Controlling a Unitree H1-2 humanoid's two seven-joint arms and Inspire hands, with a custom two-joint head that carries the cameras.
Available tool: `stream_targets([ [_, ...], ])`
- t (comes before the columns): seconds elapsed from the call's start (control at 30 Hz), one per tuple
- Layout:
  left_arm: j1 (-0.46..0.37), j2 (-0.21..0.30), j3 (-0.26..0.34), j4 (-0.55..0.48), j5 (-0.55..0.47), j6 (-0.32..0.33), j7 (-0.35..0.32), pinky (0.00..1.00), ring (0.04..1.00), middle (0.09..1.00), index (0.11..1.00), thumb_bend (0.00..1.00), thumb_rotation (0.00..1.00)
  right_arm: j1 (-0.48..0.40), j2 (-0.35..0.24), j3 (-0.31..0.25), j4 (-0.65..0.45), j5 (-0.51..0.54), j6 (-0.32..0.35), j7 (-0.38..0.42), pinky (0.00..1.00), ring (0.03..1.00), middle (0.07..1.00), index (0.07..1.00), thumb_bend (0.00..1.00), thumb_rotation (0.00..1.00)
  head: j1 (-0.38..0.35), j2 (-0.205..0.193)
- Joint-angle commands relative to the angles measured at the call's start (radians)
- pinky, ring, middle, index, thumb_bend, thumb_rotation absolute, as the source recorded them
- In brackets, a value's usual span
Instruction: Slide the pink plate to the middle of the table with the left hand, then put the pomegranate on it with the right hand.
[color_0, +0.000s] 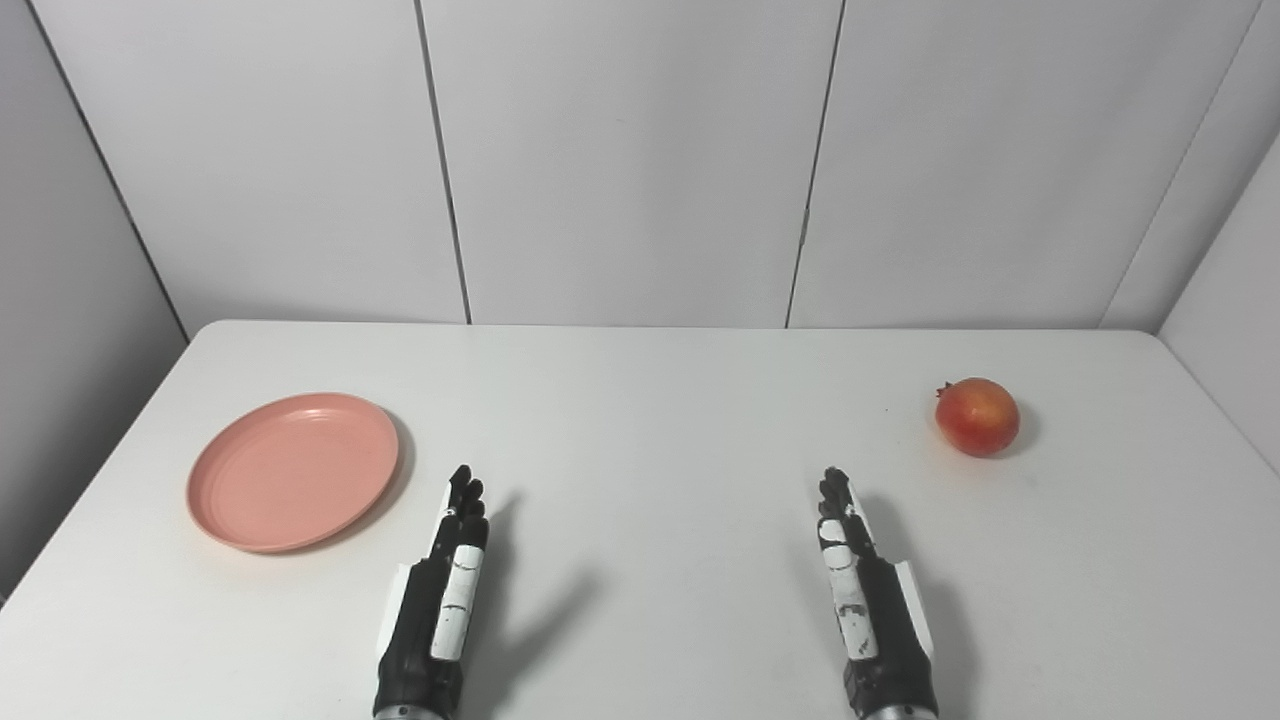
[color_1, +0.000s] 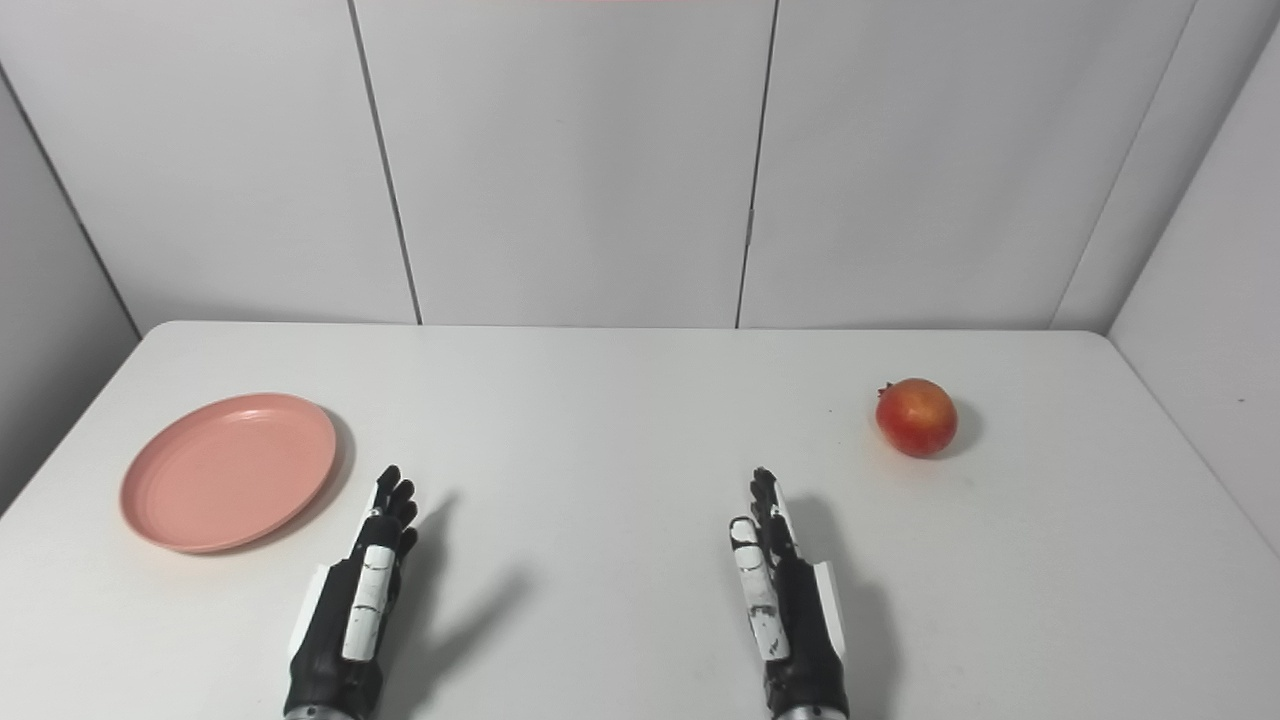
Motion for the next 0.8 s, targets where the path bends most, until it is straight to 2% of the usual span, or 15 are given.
stream_targets([
  [0.0,0.012,0.055,-0.007,-0.010,-0.005,0.000,-0.007,1.00,1.000,1.000,1.000,0.73,1.00,0.015,0.000,0.002,0.004,0.006,0.010,0.004,1.00,0.990,0.976,0.968,0.77,1.00,0.001,-0.001],
  [0.27,0.010,0.055,-0.006,-0.012,0.001,0.011,-0.004,1.00,1.000,1.000,1.000,0.75,1.00,0.015,-0.002,0.003,0.006,0.004,0.009,0.003,1.00,0.989,0.975,0.965,0.77,1.00,0.001,-0.001],
  [0.77,0.009,0.056,-0.005,-0.008,-0.008,0.007,-0.007,1.00,1.000,1.000,1.000,0.72,1.00,0.013,-0.004,0.007,0.009,0.000,0.011,0.005,1.00,0.991,0.978,0.970,0.76,1.00,-0.001,-0.001],
])
